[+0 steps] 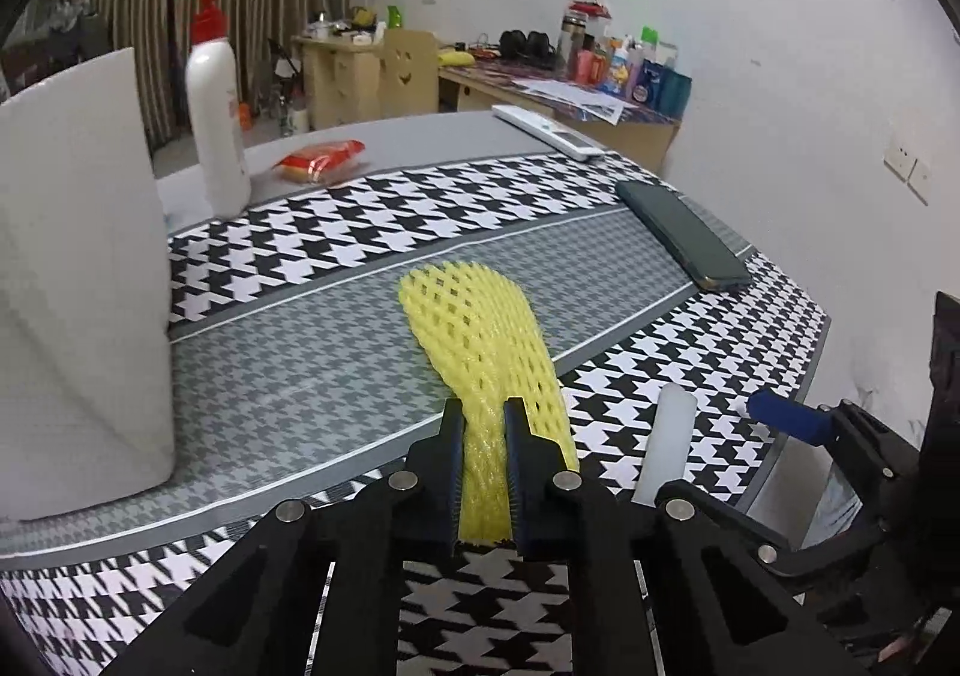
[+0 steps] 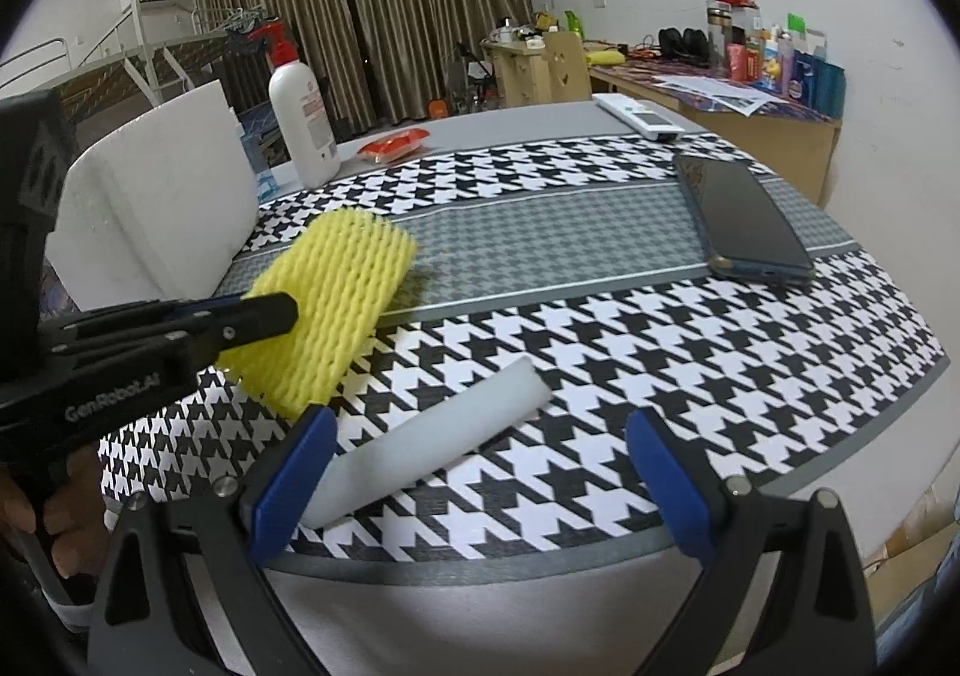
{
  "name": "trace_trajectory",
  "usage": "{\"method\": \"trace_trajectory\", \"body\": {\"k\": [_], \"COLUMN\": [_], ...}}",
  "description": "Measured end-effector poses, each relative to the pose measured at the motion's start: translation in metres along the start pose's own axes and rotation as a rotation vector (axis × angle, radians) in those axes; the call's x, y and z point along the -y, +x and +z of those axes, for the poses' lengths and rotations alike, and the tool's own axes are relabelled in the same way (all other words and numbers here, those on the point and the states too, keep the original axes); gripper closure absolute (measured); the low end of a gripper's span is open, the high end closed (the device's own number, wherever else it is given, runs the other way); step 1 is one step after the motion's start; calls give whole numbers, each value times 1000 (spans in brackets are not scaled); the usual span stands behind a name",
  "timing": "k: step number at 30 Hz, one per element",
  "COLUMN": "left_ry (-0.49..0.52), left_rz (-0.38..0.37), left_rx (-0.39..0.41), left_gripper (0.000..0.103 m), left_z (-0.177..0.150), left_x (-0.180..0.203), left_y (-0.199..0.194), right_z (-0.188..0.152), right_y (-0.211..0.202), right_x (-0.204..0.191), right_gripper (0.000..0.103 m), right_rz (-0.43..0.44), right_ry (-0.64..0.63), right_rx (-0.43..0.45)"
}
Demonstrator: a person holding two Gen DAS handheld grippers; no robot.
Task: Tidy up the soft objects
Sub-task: 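Close the right tool on the white foam tube while the left tool holds the sponge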
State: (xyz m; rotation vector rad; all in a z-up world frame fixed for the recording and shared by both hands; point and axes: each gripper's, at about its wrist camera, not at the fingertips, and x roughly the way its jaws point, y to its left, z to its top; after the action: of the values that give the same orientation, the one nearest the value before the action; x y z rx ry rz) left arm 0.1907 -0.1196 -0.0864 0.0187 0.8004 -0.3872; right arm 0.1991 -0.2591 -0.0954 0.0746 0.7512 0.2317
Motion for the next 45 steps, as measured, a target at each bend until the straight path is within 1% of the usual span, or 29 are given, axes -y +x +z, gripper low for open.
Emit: {"method": "trace_trajectory", "body": {"k": [5, 8, 11, 13, 15, 16, 18, 19, 21, 22, 24, 25, 26, 30, 32, 36, 40, 45], "left_ry": [4, 3, -2, -6, -8, -9, -7, -6, -8, -9, -13, -15, -16, -12, -13, -16, -15, -17], "left_rz": [11, 12, 12, 15, 15, 16, 19, 22, 22, 22, 23, 24, 25, 20, 18, 15, 10, 2], "left_rx": [32, 35, 38, 42, 43, 46, 49, 51, 55, 56, 59, 60, 61, 69, 70, 73, 81, 89], "left_gripper": [90, 90, 90, 90, 90, 90, 90, 90, 90, 90, 90, 90, 90, 90, 90, 90, 90, 90], "left_z": [-2, -4, -5, -5, -6, -6, -6, -6, -6, -7, -7, -7, -7, -8, -9, -10, -11, -12], "left_x": [-4, -7, -10, -12, -14, -15, -16, -17, -18, -19, -21, -22, -22, -21, -22, -23, -24, -25], "left_y": [-10, -13, -15, -16, -16, -17, -18, -19, -20, -21, -22, -22, -23, -26, -27, -28, -31, -33], "right_z": [0, 2, 3, 5, 6, 7, 8, 9, 11, 12, 13, 13, 14, 14, 13, 15, 21, 28], "right_y": [5, 9, 10, 11, 12, 13, 15, 16, 17, 17, 16, 16, 15, 15, 14, 16, 22, 30], "right_x": [-2, -2, -4, -6, -8, -9, -14, -16, -16, -15, -15, -15, -15, -12, -9, -11, -11, -17], "right_gripper": [4, 4, 8, 16, 27, 30, 39, 42, 56, 58, 71, 73, 73, 73, 71, 70, 68, 67], "right_rz": [23, 35, 28, 17, 12, 6, -21, -35, -66, -75, -85, -90, -103, -104, -94, -98, -77, -81], "right_ry": [22, 45, 42, 40, 35, 27, 8, 3, 3, 9, 6, 3, 3, 25, 45, 53, 72, 45], "right_rx": [-26, -44, -50, -55, -61, -65, -76, -84, -93, -96, -97, -100, -110, -140, -154, -160, -170, -165]}}
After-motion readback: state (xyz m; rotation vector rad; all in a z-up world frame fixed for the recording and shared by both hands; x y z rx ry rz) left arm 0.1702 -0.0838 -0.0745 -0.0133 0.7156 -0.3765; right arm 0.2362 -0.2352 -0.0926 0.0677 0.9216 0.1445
